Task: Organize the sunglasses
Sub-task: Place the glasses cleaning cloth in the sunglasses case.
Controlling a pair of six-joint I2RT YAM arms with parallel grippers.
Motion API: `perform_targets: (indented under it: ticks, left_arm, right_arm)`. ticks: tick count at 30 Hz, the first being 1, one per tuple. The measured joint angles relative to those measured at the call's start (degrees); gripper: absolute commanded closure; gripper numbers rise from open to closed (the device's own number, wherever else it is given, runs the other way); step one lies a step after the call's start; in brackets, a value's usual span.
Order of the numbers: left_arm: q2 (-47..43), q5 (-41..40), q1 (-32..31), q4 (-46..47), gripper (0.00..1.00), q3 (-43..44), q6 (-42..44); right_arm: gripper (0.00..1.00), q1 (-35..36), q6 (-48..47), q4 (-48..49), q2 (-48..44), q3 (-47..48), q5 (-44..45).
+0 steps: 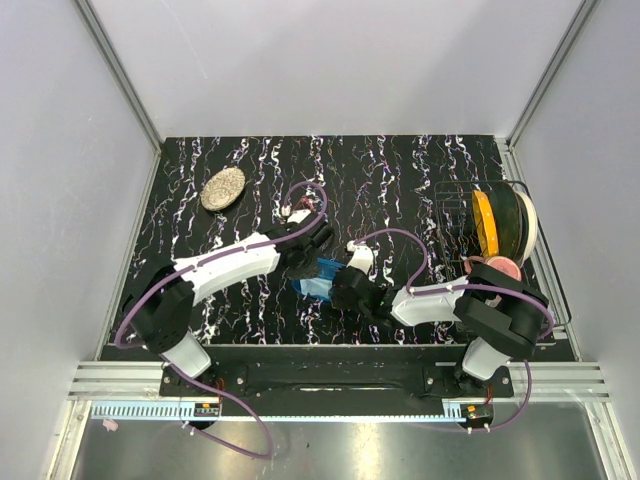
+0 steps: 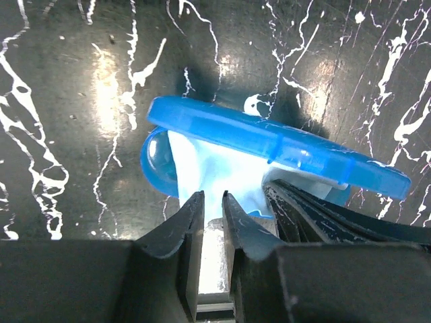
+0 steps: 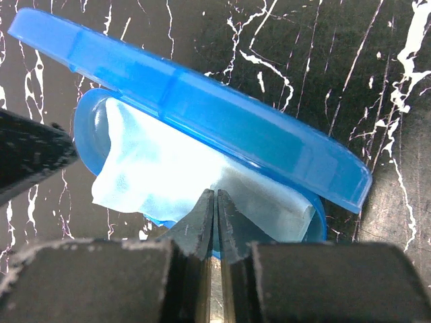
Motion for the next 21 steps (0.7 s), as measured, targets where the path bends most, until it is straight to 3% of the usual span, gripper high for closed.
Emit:
perform_targets:
  ticks: [9,21]
  left_arm:
    - [-2.67,-3.15,0.02,-2.93,0.74,0.61,0.68]
    - [0.0,1.07,0.0,5.31,0.83,-2.1,1.2]
  right_arm:
    - [0.89,0.0,0.42,0.0,0.28,0.26,0.02]
    - [0.9,0.0,0.63,-0.07,0.96,0.98,0.04]
